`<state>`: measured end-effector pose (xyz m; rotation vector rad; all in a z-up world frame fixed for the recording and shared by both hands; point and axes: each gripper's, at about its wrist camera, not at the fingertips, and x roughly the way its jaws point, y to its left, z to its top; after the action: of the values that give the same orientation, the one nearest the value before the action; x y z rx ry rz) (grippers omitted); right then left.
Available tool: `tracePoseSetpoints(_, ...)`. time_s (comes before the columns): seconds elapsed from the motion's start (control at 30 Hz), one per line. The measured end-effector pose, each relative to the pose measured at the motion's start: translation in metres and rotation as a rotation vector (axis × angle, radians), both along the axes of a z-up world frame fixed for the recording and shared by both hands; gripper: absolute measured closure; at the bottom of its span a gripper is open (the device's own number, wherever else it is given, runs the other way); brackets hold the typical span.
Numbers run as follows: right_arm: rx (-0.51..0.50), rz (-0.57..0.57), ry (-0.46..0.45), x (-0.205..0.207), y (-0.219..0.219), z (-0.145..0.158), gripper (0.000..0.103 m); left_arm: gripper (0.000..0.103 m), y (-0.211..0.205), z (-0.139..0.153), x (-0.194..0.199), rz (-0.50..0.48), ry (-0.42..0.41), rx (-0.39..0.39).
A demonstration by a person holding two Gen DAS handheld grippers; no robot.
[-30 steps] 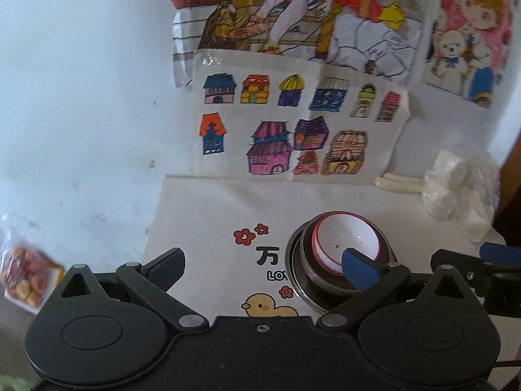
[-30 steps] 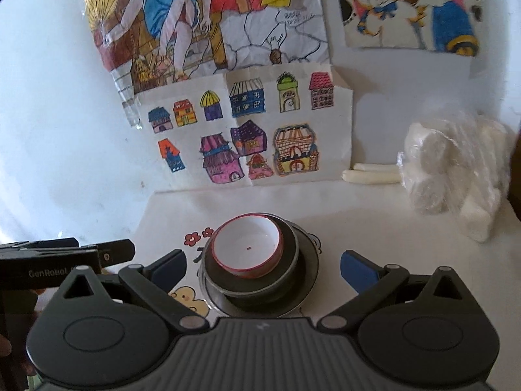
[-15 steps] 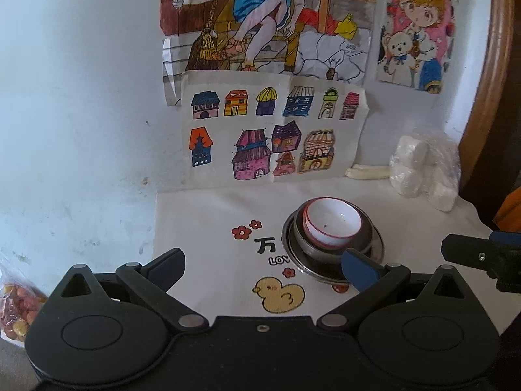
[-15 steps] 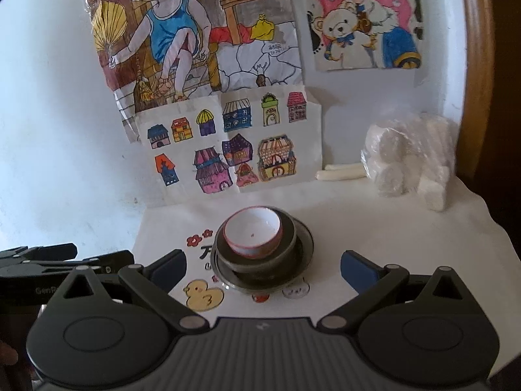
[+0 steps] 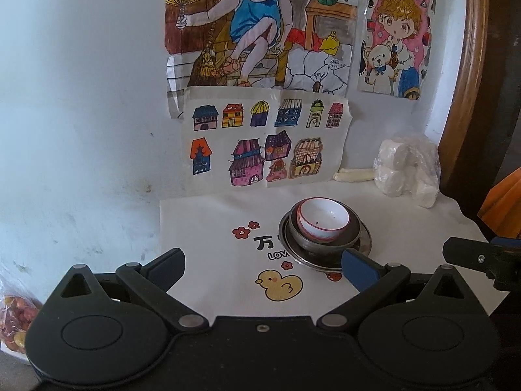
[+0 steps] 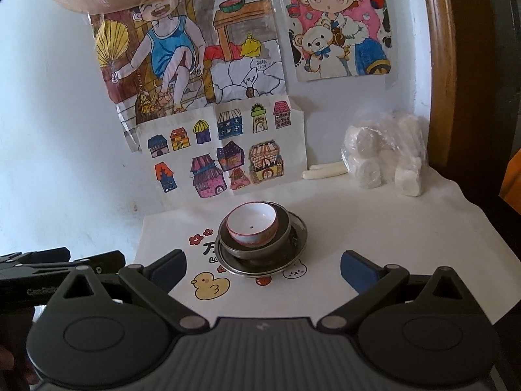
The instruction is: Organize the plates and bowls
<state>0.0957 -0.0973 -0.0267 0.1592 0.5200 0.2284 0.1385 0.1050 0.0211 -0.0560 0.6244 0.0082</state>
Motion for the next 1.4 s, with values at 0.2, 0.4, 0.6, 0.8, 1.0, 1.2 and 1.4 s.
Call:
tracePoseSetpoints(0.2, 0.001, -0.008, 0.003, -0.019, 0.010, -0.005, 0.000, 0.001, 0.013, 0.000, -0.015, -0.009, -0.005, -0.012)
tracePoseSetpoints(0.4, 0.003, -0.023, 0.009, -0.035, 0.021, -0.007, 0.000, 0.001, 0.023, -0.002, -0.028, -0.040, -0.015, -0.016)
tracePoseSetpoints(0.6, -0.011, -0.019, 0.008, -0.043, 0.030, -0.005, 0.000, 0.001, 0.030, -0.003, -0.034, -0.052, -0.020, -0.020)
tracePoseSetpoints(0.8, -0.042, -0.011, 0.011, -0.049, 0.034, -0.006, 0.000, 0.001, 0.032, -0.006, -0.038, -0.055, -0.012, -0.022)
tracePoseSetpoints(1.0, -0.060, -0.021, 0.031, -0.052, 0.031, -0.008, 0.000, 0.001, 0.033, -0.012, -0.039, -0.053, 0.006, -0.019)
tracePoseSetpoints(1.2, -0.080, -0.016, 0.050, -0.053, 0.028, -0.012, 0.000, 0.001, 0.031, -0.017, -0.039, -0.049, 0.025, -0.007)
tracePoseSetpoints(1.4, -0.068, -0.016, 0.065, -0.054, 0.023, -0.019, 0.000, 0.001, 0.025, -0.019, -0.043, -0.068, 0.028, 0.014)
